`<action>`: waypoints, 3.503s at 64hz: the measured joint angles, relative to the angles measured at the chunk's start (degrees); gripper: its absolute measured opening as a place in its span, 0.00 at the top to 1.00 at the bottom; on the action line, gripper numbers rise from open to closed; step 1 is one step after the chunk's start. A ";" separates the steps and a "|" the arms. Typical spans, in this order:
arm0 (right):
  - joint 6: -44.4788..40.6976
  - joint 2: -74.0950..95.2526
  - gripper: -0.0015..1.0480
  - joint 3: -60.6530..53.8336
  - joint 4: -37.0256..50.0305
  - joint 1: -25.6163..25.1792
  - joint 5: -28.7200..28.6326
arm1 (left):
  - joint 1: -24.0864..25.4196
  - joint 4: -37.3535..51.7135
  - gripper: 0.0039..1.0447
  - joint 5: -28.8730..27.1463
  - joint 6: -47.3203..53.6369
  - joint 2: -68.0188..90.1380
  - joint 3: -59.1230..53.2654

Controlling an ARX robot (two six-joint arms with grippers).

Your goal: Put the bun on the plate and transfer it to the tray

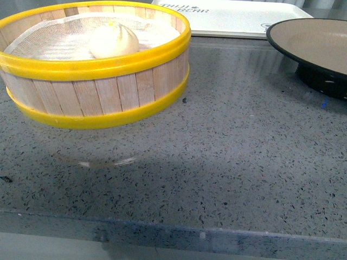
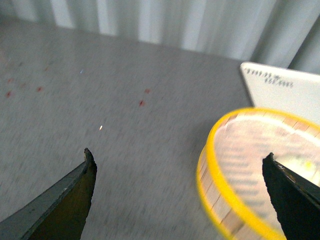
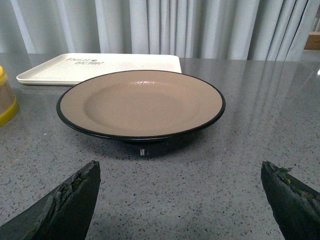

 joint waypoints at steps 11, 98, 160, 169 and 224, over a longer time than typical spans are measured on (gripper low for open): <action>0.02 0.00 0.09 0.00 0.00 0.00 0.00 | -6.21 0.52 0.06 0.72 2.58 16.72 16.52; 0.02 0.00 0.09 0.00 0.00 0.00 -0.02 | -20.04 -17.22 0.06 0.50 13.00 46.90 35.15; 0.00 0.00 0.09 0.00 0.00 0.00 0.00 | -21.46 -18.43 0.97 1.27 12.74 48.37 35.34; 0.02 0.00 0.09 0.00 0.00 0.00 0.00 | -21.46 -18.45 0.97 1.31 12.90 48.37 35.34; 0.00 0.00 0.09 0.00 0.00 0.00 -0.02 | -28.33 -28.11 0.97 4.24 16.20 57.37 71.34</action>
